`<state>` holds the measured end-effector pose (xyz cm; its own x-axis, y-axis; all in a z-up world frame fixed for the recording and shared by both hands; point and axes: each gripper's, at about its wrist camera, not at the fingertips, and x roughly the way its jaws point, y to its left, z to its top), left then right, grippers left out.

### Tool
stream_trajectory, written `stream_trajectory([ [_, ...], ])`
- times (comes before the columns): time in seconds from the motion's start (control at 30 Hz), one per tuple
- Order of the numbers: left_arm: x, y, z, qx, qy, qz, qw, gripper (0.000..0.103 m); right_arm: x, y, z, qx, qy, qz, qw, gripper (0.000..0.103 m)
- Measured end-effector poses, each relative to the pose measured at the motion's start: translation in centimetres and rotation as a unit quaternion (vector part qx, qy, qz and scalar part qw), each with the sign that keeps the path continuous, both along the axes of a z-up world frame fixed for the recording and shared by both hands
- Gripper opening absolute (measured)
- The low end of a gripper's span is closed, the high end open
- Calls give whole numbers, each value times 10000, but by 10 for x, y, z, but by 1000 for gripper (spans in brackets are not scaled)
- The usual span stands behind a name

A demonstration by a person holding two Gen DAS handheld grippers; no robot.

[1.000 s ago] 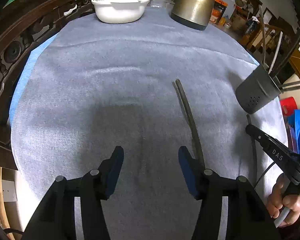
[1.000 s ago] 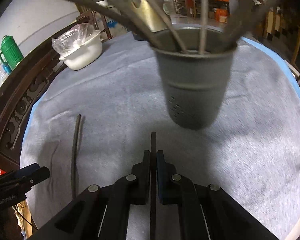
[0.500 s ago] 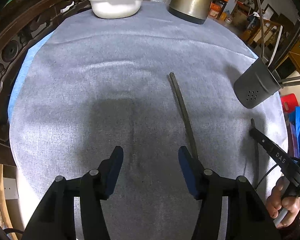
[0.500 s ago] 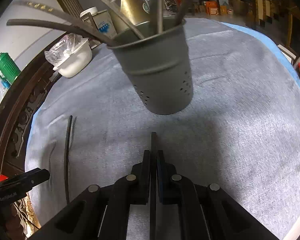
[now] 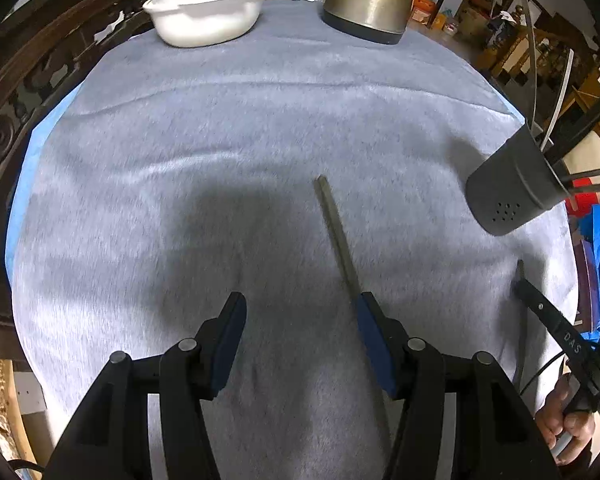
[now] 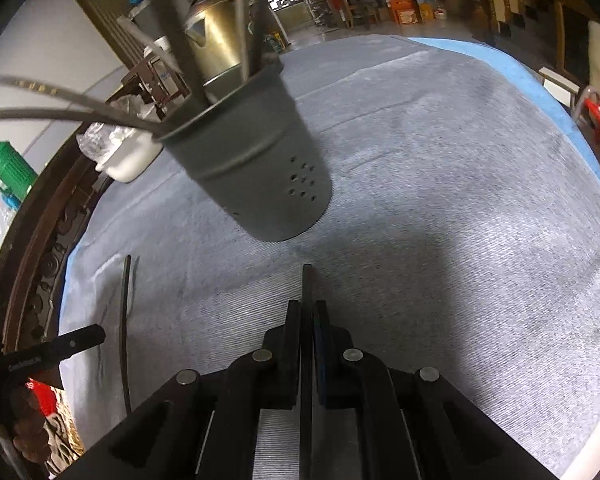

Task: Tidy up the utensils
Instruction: 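Close the left gripper on the last dark chopstick while the right gripper holds its chopstick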

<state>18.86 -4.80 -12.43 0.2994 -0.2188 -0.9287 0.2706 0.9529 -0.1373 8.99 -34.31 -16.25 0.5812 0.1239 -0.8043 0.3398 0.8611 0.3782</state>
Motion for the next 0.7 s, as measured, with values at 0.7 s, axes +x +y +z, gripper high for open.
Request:
stream_trajectory([
  [0.7,56,-28,-14,277,165,52,9995,59,-13,-11,-10,824,-798,5,9934,6],
])
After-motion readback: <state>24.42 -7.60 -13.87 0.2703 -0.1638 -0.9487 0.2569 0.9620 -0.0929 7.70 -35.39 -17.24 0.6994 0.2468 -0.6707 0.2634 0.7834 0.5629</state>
